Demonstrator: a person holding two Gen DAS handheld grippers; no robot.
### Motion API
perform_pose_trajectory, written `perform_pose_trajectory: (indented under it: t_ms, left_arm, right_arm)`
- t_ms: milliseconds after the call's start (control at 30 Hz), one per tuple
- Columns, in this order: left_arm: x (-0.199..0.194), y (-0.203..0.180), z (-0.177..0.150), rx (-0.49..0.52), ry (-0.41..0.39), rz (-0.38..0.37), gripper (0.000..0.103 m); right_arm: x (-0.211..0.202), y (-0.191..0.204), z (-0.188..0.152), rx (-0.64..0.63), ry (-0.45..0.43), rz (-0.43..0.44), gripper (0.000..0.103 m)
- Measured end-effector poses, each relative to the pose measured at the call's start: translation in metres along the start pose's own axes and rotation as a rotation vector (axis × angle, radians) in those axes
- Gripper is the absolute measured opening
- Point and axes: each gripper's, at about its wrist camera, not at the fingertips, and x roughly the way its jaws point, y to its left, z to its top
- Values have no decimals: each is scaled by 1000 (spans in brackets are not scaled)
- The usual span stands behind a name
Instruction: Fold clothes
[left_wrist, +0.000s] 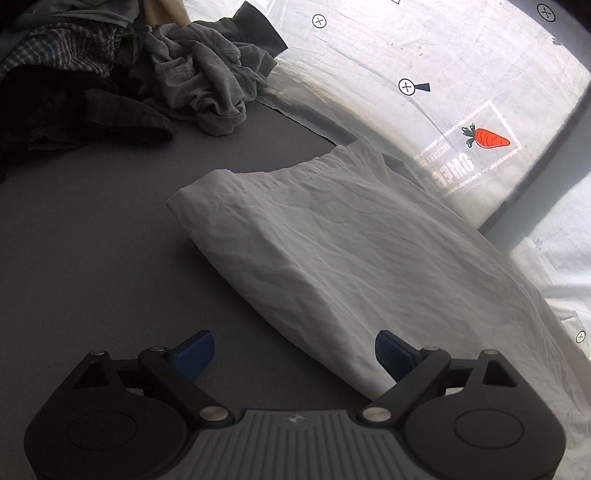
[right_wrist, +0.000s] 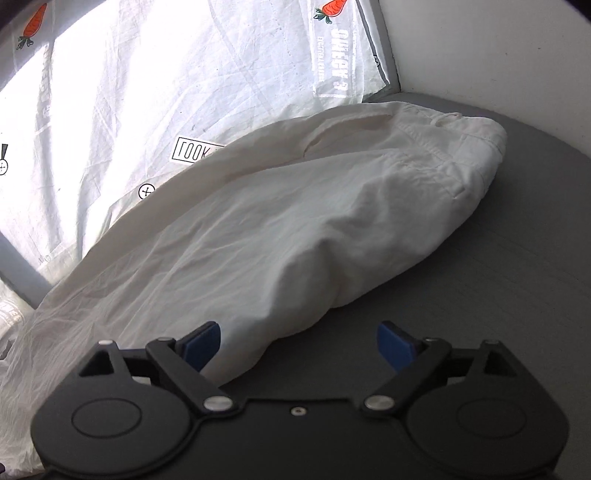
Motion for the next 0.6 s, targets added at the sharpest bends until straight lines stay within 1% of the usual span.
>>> perform_pose_trajectory:
  t_ms: [33,67,133,233,367,433,467,500,533,567,600]
  left_arm:
    - [3,3,4,-29,-3,-6,95]
    - [6,6,7,-52,-7,-12,95]
    - [12,6,15,-46,-30,-4,95]
    - [23,6,30,-11,-43,49,95]
    - [42,5,48,62,-73,154,96]
    - [48,5,53,62,-86,176,100]
    - [51,4,56,57,-91,187,100]
    - [53,2,57,51,-95,198,100]
    - [54,0,58,49,-102,205,97]
    - [55,-3,59,49,-109,215,92]
    - [54,-5,59,56,-119,232,72]
  right_arm:
    - [3,-2,-1,75,4,28,92]
    - [7,-5,-1,143,-1,35,92]
    - [12,-15,4,271,-44,1,92]
    - [16,-37,15,449,-116,-24,92]
    - [22,-59,39,521,-194,-102,92]
    - [31,-68,51,526,-201,-122,92]
    - [37,-72,58,533,-202,-119,93]
    - [43,-75,66,547,-203,-105,103]
    - [49,-77,73,548,-196,-104,102]
    - [56,-76,82,536,-182,-117,100]
    - [60,-74,89,519,-170,-131,99]
